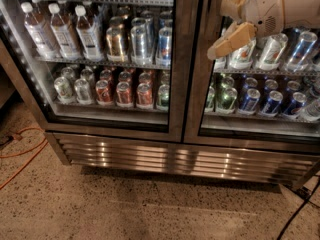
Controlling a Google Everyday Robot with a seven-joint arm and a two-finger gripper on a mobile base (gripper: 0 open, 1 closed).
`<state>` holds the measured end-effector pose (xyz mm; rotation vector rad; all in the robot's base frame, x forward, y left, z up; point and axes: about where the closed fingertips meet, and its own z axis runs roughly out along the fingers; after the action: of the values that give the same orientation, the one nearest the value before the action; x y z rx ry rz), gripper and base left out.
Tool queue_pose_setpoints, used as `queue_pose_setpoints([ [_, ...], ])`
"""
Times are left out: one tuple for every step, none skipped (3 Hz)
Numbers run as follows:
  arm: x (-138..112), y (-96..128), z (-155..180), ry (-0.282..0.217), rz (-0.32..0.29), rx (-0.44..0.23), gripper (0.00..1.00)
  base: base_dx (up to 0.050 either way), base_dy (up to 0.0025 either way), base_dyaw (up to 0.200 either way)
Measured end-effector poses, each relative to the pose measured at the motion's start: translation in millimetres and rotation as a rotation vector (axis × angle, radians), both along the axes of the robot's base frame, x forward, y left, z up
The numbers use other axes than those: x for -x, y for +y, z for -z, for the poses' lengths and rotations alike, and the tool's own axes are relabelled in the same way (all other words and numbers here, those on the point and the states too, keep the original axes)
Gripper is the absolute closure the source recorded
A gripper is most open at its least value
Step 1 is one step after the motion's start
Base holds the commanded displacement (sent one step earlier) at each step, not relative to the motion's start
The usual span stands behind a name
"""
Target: Open right fridge door
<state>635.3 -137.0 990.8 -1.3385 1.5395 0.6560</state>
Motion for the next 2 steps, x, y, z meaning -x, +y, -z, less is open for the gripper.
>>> queue_pose_setpoints([
  [1.0, 0.4, 0.0, 0.0, 0.0, 0.0, 0.0, 0.0, 0.0, 0.0],
  [0.5, 1.9, 1.7, 0.004, -0.006, -0.01, 0.0, 0.0, 0.0, 0.0],
])
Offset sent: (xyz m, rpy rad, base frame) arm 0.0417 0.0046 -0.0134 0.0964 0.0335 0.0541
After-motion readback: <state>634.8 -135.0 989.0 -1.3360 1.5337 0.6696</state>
